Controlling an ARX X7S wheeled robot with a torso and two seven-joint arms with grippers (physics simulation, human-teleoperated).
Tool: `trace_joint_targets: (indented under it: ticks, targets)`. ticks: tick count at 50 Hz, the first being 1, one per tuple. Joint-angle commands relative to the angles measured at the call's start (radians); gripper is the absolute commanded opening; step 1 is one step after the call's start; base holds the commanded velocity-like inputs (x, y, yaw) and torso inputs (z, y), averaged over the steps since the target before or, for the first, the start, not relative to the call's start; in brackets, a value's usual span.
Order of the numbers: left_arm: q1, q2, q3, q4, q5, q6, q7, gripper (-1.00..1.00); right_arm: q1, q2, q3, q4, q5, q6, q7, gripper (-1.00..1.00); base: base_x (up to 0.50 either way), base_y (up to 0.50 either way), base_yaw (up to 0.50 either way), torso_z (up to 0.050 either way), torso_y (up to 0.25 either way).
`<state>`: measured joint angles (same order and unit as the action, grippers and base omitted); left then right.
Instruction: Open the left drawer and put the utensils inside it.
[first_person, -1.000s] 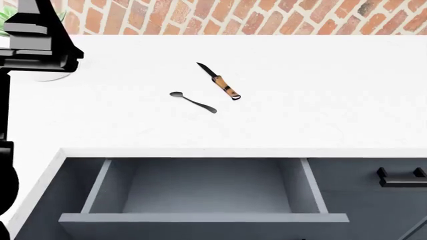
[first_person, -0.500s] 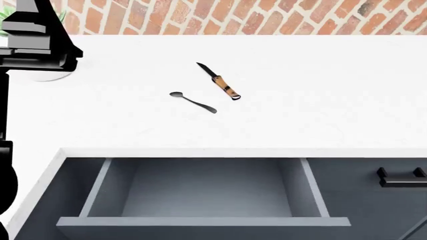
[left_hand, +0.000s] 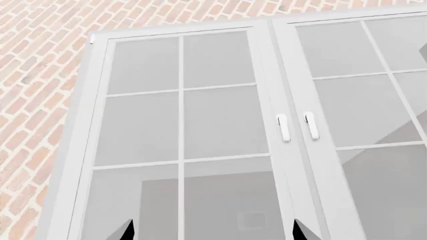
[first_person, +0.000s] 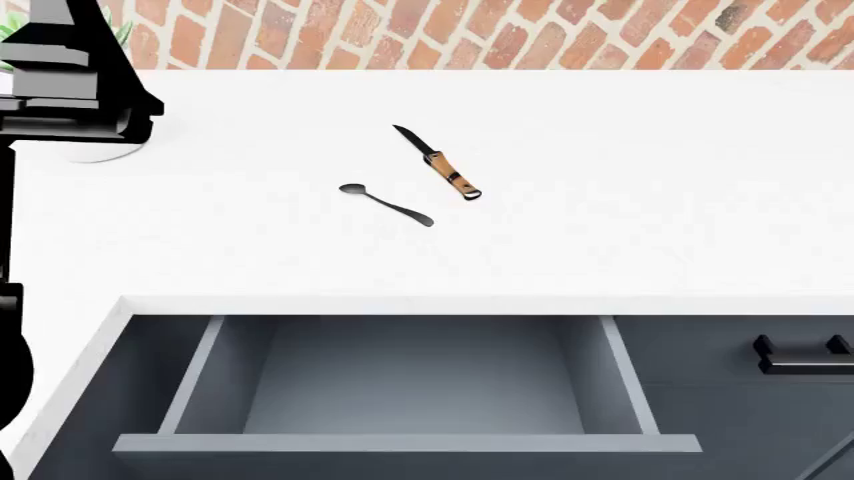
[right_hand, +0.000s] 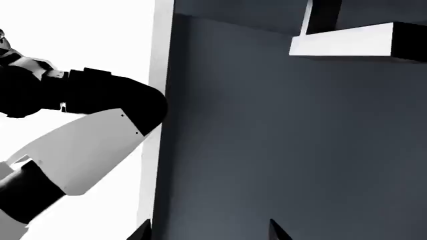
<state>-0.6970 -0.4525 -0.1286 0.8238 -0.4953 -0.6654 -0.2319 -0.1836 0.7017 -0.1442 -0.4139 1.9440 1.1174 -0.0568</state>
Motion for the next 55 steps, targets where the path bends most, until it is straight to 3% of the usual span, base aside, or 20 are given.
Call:
trace_joint_targets:
  ticks: [1, 10, 17, 23, 33, 46, 55]
  targets:
    - [0.003, 0.018, -0.023, -0.041, 0.020, 0.022, 0.017, 1.00, -0.008, 0.046, 0.142, -0.152, 0.214, -0.150, 0.017, 1.00, 0.00, 0.00, 0.00, 0.000, 0.000]
    - [-0.004, 0.014, -0.022, -0.044, 0.018, 0.023, 0.015, 1.00, 0.133, 0.078, 0.175, -0.212, 0.346, -0.295, 0.160, 1.00, 0.00, 0.00, 0.00, 0.000, 0.000]
    - [0.000, 0.012, -0.019, -0.047, 0.019, 0.030, 0.016, 1.00, 0.425, 0.119, 0.153, -0.246, 0.529, -0.499, 0.365, 1.00, 0.00, 0.00, 0.00, 0.000, 0.000]
    - [-0.001, 0.013, -0.012, -0.049, 0.020, 0.032, 0.014, 1.00, 0.665, 0.063, 0.119, -0.193, 0.482, -0.678, 0.508, 1.00, 0.00, 0.00, 0.00, 0.000, 0.000]
    - [-0.002, 0.009, -0.003, -0.049, 0.022, 0.032, 0.012, 1.00, 0.924, -0.055, 0.053, -0.031, 0.333, -0.892, 0.690, 1.00, 0.00, 0.00, 0.00, 0.000, 0.000]
    - [-0.008, 0.004, -0.004, -0.050, 0.015, 0.030, 0.009, 1.00, 1.182, -0.085, -0.069, 0.227, 0.232, -0.931, 0.836, 1.00, 0.00, 0.00, 0.00, 0.000, 0.000]
    - [-0.008, 0.001, -0.002, -0.057, 0.016, 0.035, 0.009, 1.00, 1.326, -0.072, -0.246, 0.472, 0.167, -0.747, 0.819, 1.00, 0.00, 0.00, 0.00, 0.000, 0.000]
